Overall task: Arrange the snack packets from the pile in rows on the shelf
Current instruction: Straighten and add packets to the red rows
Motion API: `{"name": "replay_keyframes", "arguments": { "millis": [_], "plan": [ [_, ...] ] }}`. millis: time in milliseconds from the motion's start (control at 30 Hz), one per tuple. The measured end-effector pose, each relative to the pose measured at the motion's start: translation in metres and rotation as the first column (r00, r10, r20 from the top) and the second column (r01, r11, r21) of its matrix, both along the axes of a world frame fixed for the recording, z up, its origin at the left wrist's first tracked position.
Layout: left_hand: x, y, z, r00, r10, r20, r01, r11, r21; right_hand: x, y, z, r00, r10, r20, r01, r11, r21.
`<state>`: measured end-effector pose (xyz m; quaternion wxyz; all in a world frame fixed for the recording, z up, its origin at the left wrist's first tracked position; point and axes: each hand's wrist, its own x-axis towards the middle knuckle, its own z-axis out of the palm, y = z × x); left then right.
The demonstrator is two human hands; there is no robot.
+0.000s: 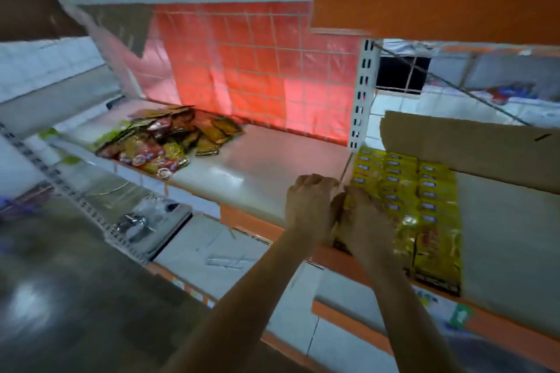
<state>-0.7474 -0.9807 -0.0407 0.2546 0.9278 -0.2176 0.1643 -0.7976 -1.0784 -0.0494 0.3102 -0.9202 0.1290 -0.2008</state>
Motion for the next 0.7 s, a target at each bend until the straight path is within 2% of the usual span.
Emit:
{"name": "replay_keyframes", "arguments": {
  "millis": [300, 700],
  "plan": [
    [0.042, 0.127, -0.004, 0.974, 0.2, -0.103, -0.198, 0.98, 0.029, 0.054, 0.108, -0.007, 0.983, 0.173, -0.067, -0.17, 0.984, 0.048],
    [0.157, 0.218, -0.014, 0.896, 0.347, -0.278, -0.35, 0.936, 0.039, 0.192, 0.186, -0.009, 0.955, 0.263, -0.14, -0.262, 0.965, 0.024]
  ]
}}
